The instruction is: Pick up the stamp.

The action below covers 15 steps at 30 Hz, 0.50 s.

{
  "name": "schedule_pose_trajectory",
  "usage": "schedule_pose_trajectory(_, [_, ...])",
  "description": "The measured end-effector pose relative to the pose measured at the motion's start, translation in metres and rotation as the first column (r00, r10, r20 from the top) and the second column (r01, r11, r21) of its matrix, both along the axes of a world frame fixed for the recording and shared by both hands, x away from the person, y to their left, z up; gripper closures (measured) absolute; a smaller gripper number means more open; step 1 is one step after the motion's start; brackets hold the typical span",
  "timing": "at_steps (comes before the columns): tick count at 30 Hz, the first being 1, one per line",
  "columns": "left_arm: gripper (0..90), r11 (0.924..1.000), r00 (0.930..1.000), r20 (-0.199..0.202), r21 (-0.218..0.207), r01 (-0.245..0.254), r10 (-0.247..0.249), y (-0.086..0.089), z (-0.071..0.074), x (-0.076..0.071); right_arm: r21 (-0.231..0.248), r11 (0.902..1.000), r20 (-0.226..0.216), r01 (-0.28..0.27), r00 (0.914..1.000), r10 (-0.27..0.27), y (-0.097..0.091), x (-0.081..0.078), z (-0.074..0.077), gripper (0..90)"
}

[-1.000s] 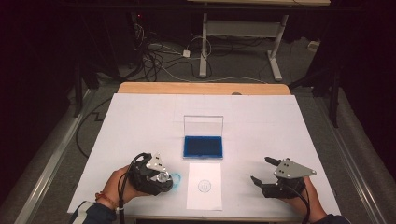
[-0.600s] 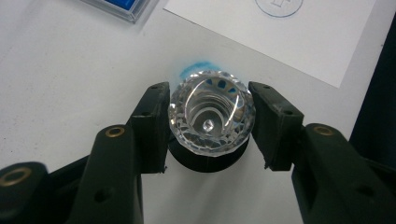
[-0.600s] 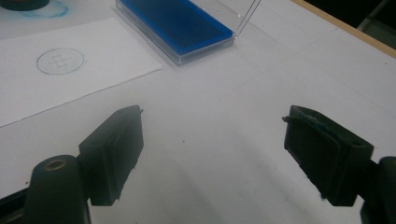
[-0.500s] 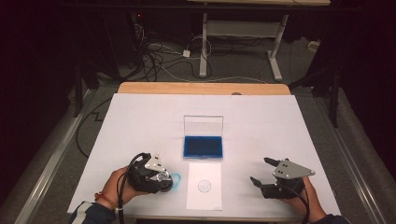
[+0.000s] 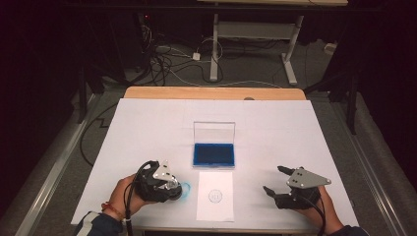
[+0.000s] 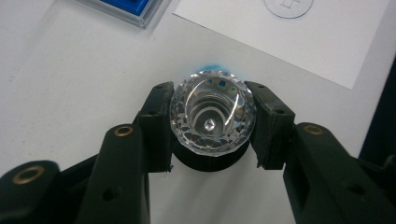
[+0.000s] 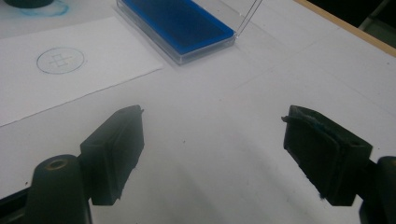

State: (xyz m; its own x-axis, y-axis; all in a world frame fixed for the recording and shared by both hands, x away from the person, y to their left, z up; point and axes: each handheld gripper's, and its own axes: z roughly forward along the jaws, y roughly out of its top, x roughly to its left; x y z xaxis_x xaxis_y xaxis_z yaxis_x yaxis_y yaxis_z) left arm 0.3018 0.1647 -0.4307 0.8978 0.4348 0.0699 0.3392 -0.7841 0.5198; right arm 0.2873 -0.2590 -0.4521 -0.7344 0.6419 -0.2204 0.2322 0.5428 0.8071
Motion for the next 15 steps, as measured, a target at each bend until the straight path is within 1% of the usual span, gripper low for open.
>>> schedule_pose_trajectory(1, [54.1, 1.0, 0.9999, 0.011, 0.0, -0.007, 0.007, 0.0, 0.001, 0.0, 0.003, 1.0, -0.001, 0.0, 1.0, 0.0, 0.0, 0.001, 0.0, 20.1])
schedule_pose_trajectory(2, [54.1, 0.9999, 0.9999, 0.013, -0.007, -0.009, 0.01, 0.001, 0.002, 0.0, 0.003, 1.0, -0.001, 0.0, 1.0, 0.0, 0.0, 0.001, 0.0, 20.1])
schedule_pose_trajectory(4, [54.2, 0.9989, 0.9999, 0.012, -0.045, -0.01, 0.01, 0.003, 0.004, 0.0, 0.005, 1.0, -0.006, 0.002, 1.0, -0.001, 0.0, 0.003, -0.001, 20.1])
schedule_pose_trajectory(5, [54.2, 0.9989, 0.9999, 0.012, -0.048, -0.003, 0.004, 0.004, 0.005, 0.0, 0.004, 1.0, -0.003, 0.0, 1.0, 0.0, 0.001, 0.004, -0.001, 20.1])
schedule_pose_trajectory(7, [54.2, 0.9986, 0.9997, 0.021, -0.052, -0.008, 0.009, 0.005, 0.006, 0.0, 0.006, 1.0, -0.001, 0.001, 1.0, -0.001, 0.0, 0.004, -0.001, 20.1])
schedule_pose_trajectory(10, [54.2, 0.9972, 0.9994, 0.033, -0.073, -0.012, 0.014, 0.006, 0.008, 0.0, 0.017, 0.9998, 0.0, 0.004, 1.0, -0.004, -0.002, 0.003, -0.001, 20.1])
schedule_pose_trajectory(11, [54.2, 0.9971, 0.9996, 0.029, -0.076, -0.003, 0.005, 0.006, 0.009, 0.0, 0.017, 0.9998, 0.0, 0.004, 1.0, -0.004, -0.002, 0.003, -0.001, 20.1])
schedule_pose_trajectory(12, [54.2, 0.9965, 0.999, 0.044, -0.084, -0.006, 0.01, 0.006, 0.01, -0.001, 0.025, 0.9997, 0.009, 0.005, 0.9999, -0.005, -0.003, 0.002, 0.0, 20.1])
schedule_pose_trajectory(13, [54.2, 0.9963, 0.9987, 0.049, -0.086, -0.007, 0.011, 0.006, 0.011, -0.001, 0.027, 0.9996, 0.013, 0.004, 0.9999, -0.005, -0.003, 0.002, 0.0, 20.1])
schedule_pose_trajectory(14, [54.2, 0.9961, 0.9991, 0.043, -0.088, 0.001, 0.003, 0.006, 0.012, -0.001, 0.027, 0.9996, 0.013, 0.004, 0.9999, -0.005, -0.003, 0.002, 0.0, 20.1])
schedule_pose_trajectory(15, [54.2, 0.9957, 0.9987, 0.051, -0.093, 0.003, 0.002, 0.006, 0.012, -0.001, 0.027, 0.9996, 0.018, 0.004, 0.9998, -0.004, -0.003, 0.002, 0.001, 20.1])
